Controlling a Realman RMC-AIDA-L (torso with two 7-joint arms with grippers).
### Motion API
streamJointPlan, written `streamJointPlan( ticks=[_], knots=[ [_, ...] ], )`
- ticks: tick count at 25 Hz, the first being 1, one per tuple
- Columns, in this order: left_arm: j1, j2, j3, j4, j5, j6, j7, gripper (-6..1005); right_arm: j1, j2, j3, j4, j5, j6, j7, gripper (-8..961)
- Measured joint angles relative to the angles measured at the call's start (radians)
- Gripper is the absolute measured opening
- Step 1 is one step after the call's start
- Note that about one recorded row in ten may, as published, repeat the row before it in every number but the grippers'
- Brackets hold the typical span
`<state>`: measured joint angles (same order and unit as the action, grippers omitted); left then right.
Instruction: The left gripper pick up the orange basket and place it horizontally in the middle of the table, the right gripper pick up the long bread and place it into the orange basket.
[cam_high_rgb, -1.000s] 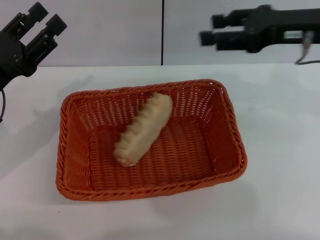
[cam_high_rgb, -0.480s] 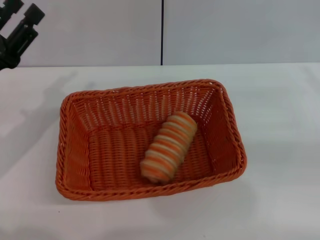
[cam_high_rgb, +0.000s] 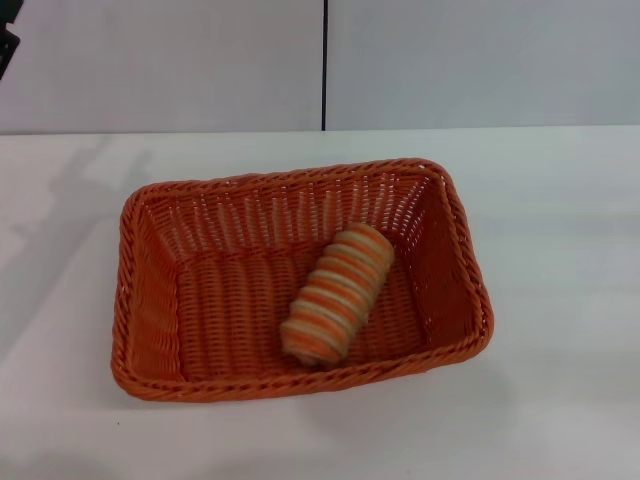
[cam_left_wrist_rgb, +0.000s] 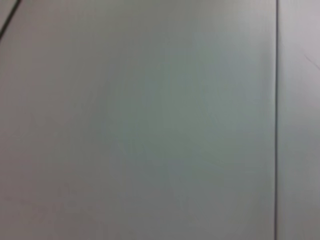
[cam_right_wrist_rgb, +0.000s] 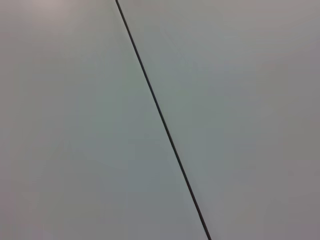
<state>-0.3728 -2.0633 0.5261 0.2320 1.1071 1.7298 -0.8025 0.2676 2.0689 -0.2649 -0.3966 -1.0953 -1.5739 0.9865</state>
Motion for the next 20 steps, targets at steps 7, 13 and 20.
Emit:
streamJointPlan(
  ticks=[7, 13, 20],
  knots=[
    [0.0, 0.0, -0.002, -0.009, -0.031, 0.002, 0.008, 643, -0.001, 0.0, 0.003, 0.006, 0.002, -0.006, 0.0, 628],
    [0.0, 0.0, -0.003, -0.01, -0.034, 0.006, 0.007, 643, -0.008, 0.002, 0.004, 0.018, 0.003, -0.008, 0.001, 628],
    [0.012, 0.0, -0.003, -0.011, -0.035, 0.012, 0.001, 643, -0.021, 0.002, 0.004, 0.031, 0.003, -0.009, 0.002, 628]
  ],
)
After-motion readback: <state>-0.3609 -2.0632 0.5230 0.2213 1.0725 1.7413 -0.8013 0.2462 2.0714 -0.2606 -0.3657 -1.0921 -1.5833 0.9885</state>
